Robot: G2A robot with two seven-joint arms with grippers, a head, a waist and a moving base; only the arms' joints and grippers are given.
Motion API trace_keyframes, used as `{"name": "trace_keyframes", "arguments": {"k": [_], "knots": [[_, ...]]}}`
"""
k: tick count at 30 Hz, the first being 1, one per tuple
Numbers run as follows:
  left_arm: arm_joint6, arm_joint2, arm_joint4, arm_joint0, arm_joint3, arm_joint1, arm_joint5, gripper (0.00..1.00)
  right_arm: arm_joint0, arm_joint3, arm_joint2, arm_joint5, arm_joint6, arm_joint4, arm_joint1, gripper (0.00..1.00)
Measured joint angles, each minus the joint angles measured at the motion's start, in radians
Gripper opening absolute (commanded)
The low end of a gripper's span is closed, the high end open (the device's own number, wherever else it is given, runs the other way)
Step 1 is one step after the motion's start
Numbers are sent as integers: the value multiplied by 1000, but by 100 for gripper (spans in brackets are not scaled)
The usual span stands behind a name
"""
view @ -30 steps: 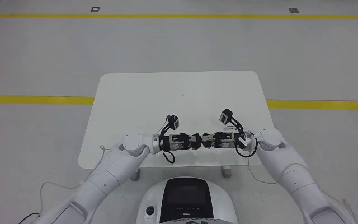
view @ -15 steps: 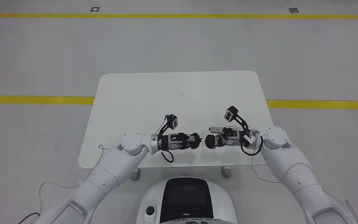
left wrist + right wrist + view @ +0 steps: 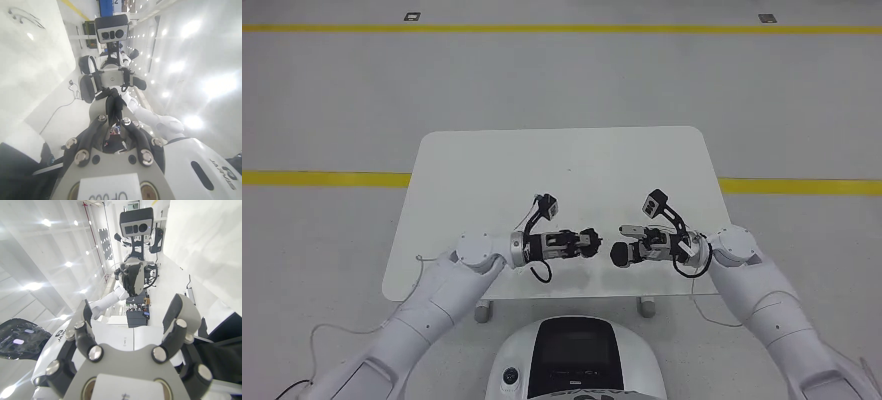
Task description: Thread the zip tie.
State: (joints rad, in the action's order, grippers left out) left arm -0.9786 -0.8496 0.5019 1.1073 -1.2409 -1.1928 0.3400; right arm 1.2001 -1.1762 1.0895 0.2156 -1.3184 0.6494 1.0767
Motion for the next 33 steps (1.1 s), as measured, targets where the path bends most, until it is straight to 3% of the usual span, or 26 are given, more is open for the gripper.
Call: {"name": "trace_keyframes", "arguments": {"k": [5, 8, 13, 19, 23, 29, 33], "knots": [[50, -61, -211, 42, -87, 0, 0, 0, 0, 0, 0, 0, 0, 0, 0, 100], [78, -84, -280, 68, -124, -5, 0, 0, 0, 0, 0, 0, 0, 0, 0, 100], [68, -124, -273, 91, -142, -15, 0, 0, 0, 0, 0, 0, 0, 0, 0, 100], [68, -124, -272, 91, -142, -15, 0, 0, 0, -6, 8, 4, 14, -14, -2, 100], [68, -124, -272, 91, -142, -15, 0, 0, 21, -53, 89, 7, 92, -154, -33, 100], [68, -124, -272, 91, -142, -15, 0, 0, 109, -198, 213, -50, 163, -387, -80, 100], [68, -124, -272, 91, -142, -15, 0, 0, 115, -208, 219, -54, 171, -395, -82, 100]]}}
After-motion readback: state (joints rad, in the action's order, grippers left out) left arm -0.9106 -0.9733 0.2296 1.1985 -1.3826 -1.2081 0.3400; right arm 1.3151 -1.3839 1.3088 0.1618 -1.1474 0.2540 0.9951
